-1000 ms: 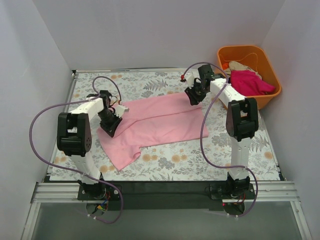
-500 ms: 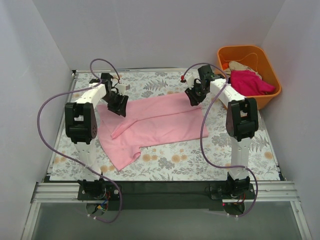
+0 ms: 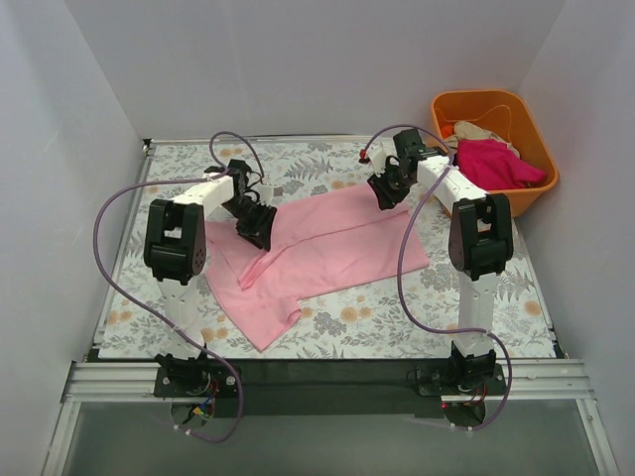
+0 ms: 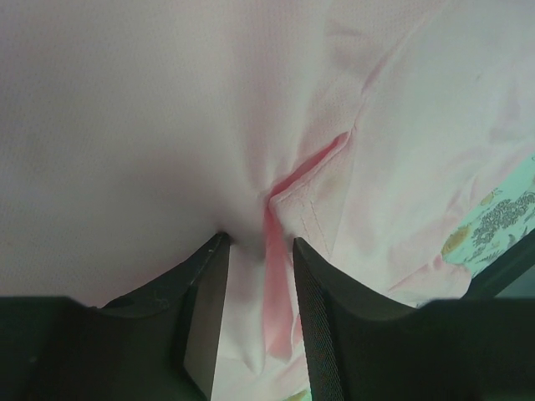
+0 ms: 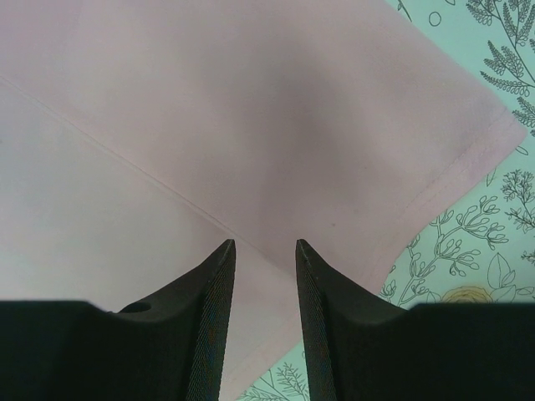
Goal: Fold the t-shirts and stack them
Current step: Fold the tshirt
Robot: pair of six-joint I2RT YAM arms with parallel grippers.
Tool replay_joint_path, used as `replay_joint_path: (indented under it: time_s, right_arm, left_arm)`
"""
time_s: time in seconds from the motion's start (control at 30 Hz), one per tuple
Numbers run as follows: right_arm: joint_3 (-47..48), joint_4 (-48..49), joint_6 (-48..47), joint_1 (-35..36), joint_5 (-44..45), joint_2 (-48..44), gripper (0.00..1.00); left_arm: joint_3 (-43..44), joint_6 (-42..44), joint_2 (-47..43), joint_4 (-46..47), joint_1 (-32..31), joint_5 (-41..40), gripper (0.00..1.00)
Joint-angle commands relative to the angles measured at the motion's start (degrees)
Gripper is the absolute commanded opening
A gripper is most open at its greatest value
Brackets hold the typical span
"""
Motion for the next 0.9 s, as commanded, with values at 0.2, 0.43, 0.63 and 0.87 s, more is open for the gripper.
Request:
replay_joint_path:
  time_s: [0.2,0.43,0.63,0.87]
  right_arm:
    - [1.64,-0.29,0.95,-0.22,-0.88,0.48,0.33]
    - [2.17,-1.07,2.44,0.84,-5.09,-1.28,0.33]
    - [2.87,-1.17,4.73,4.61,-13.26,-2.33,0.27]
    - [7.52,-1.34,7.36,8.40,-12.23,1.18,0.24]
  left_arm:
    - [-3.26,-1.73,-10.58,4.16,-0.81,-4.73,0.31]
    - [-2.13,-5.34,-10.34,4.09,7.17,-11.86,0.33]
    - [-5.19,-4.46,-7.87,4.94,13.60,-15.37,0.39]
    - [0.06,-4.73,0.90,9.18,16.32,-20.56,0.05]
